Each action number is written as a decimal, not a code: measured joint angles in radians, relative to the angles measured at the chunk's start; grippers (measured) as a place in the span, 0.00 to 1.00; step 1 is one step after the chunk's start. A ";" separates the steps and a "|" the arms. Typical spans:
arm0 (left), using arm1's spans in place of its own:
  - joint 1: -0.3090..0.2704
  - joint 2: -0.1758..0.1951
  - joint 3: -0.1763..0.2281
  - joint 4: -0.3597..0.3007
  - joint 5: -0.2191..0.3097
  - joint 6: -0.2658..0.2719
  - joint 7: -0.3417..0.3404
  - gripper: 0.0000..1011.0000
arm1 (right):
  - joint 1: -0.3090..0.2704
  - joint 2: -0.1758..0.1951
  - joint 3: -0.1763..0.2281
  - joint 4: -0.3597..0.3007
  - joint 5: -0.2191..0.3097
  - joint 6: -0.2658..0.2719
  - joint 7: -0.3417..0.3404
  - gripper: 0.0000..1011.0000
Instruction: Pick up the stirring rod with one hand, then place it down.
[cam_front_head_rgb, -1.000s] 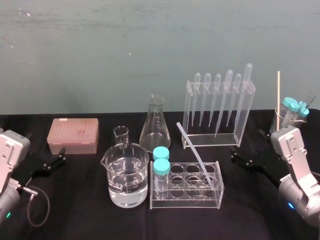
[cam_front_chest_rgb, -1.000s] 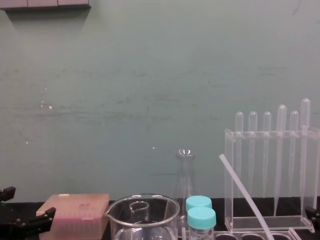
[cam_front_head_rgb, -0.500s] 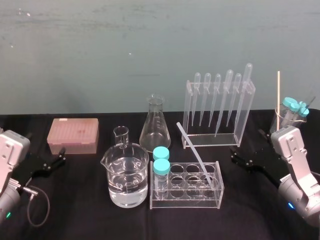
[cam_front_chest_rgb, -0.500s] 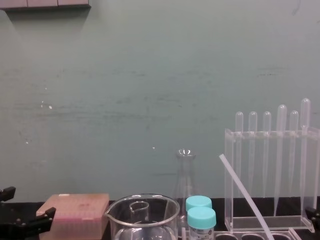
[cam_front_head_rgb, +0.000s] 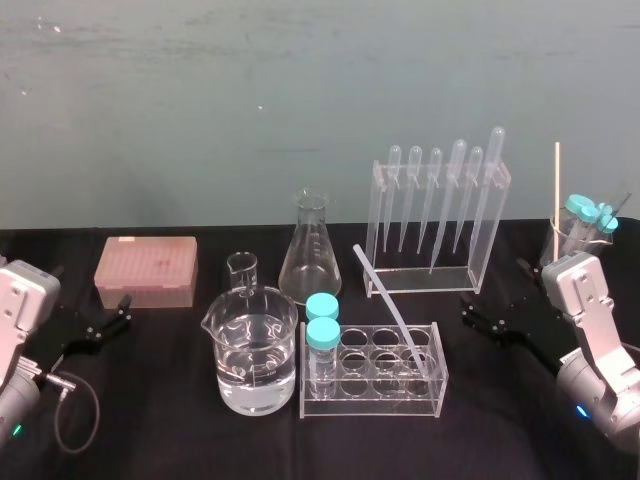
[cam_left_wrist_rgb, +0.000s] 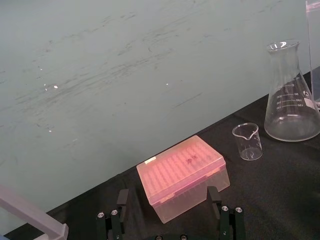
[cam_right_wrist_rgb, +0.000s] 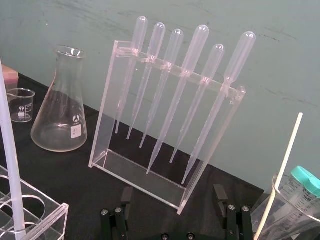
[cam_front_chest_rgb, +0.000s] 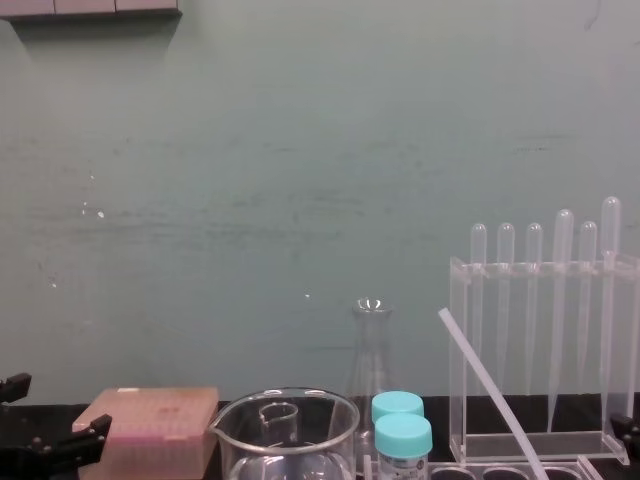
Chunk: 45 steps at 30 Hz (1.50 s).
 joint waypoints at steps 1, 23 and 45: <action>0.000 0.000 0.000 0.000 0.000 0.000 0.000 0.99 | 0.000 0.000 0.000 0.000 0.000 0.000 0.000 0.99; 0.000 0.000 0.000 0.000 0.000 0.000 0.000 0.99 | -0.002 -0.029 0.072 -0.016 -0.026 -0.133 -0.039 0.99; 0.000 0.000 0.000 0.000 0.000 0.000 0.000 0.99 | 0.112 -0.079 -0.016 -0.032 0.239 -0.234 0.483 0.99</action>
